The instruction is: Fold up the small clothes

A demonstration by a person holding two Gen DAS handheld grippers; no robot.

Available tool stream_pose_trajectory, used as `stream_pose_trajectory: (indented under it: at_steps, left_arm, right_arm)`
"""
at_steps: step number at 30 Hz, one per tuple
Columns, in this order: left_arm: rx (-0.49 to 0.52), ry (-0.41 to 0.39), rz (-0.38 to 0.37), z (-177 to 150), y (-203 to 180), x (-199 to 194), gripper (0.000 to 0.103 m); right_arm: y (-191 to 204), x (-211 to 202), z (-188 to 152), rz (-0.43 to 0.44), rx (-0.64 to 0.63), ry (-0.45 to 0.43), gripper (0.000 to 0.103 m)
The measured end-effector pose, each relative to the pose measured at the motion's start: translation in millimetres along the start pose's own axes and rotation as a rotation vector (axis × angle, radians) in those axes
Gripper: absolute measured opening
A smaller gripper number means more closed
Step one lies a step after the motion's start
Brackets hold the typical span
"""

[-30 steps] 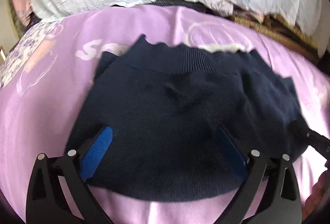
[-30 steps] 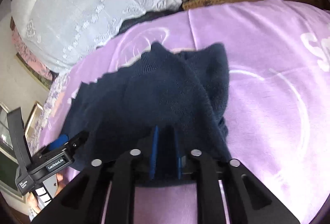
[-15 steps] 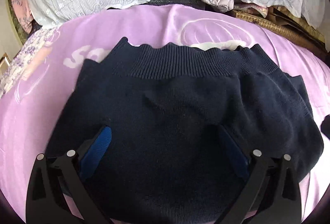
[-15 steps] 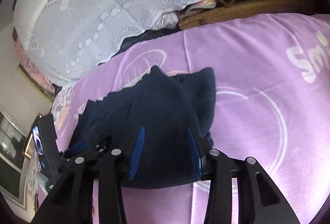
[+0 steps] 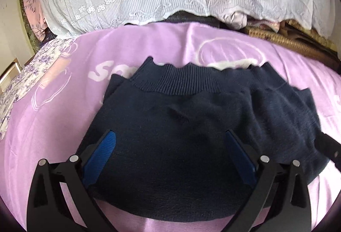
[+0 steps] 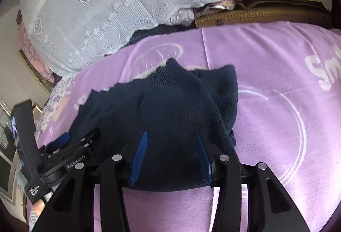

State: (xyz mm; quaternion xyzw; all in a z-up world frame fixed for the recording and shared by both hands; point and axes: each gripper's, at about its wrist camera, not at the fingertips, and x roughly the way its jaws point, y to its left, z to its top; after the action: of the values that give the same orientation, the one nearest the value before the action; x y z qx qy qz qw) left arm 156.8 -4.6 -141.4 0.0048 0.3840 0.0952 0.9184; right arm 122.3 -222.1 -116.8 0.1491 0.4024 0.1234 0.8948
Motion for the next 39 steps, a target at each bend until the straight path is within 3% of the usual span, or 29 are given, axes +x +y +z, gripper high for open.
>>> stream_pose_trajectory:
  at_steps: [2,7,13,18,30,39]
  left_arm:
    - [0.016,0.025,0.014,-1.6,-2.1,7.0,0.099]
    - [0.022,0.031,0.019,-3.1,-2.6,10.0,0.099]
    - [0.035,-0.014,0.014,-2.5,-5.6,-1.5,0.099]
    - [0.045,-0.068,0.008,-2.0,-7.6,-12.5,0.099]
    - [0.059,-0.009,0.011,-5.0,-11.6,2.3,0.098]
    - [0.039,-0.097,-0.01,-0.8,-9.8,-21.0,0.098]
  right_arm:
    - [-4.1,12.7,-4.4,-0.011,0.014,0.041,0.047]
    - [-3.8,14.2,-6.2,-0.013,0.003,0.036,0.047]
    - [4.6,-1.5,-2.2,0.0,-0.019,-0.016,0.047]
    - [11.0,2.3,-4.0,0.015,-0.035,0.004,0.047]
    - [4.5,15.9,-8.1,0.02,-0.018,0.045,0.047]
    - [-13.1,-6.5,8.7,0.002,0.03,-0.035,0.05]
